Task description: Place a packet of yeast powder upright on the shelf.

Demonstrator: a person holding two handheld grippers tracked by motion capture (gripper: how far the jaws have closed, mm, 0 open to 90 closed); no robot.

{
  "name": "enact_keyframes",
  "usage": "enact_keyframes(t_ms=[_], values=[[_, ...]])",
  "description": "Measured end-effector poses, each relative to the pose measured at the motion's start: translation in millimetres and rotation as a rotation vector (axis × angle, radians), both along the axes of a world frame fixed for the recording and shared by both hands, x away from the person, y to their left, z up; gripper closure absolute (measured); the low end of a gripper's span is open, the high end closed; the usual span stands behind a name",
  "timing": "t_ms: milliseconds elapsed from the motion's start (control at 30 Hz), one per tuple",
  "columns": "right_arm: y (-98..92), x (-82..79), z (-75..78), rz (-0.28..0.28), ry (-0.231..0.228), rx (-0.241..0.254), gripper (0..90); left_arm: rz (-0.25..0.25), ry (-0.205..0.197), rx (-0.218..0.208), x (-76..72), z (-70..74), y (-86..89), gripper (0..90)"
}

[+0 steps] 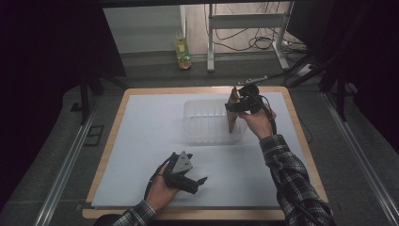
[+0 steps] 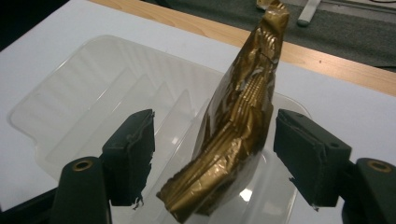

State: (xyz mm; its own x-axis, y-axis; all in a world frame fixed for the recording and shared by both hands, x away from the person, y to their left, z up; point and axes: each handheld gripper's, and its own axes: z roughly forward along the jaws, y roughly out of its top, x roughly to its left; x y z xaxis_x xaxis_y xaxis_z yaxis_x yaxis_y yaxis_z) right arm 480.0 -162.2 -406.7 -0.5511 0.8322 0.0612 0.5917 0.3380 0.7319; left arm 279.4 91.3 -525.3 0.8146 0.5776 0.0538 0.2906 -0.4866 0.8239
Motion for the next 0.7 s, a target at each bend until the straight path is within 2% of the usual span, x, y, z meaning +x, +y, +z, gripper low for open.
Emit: enact_keyframes(t_ms=[233, 700], values=[[-5.8, -3.9, 1.8, 0.009, 0.012, 0.017, 28.3, -0.001, 0.0, 0.001, 0.1, -0.4, -0.3, 4.8], [-12.8, -18.9, 4.4, 0.072, -0.005, 0.025, 26.4, -0.001, -0.002, 0.006, 0.2, -0.5, -0.4, 4.8]])
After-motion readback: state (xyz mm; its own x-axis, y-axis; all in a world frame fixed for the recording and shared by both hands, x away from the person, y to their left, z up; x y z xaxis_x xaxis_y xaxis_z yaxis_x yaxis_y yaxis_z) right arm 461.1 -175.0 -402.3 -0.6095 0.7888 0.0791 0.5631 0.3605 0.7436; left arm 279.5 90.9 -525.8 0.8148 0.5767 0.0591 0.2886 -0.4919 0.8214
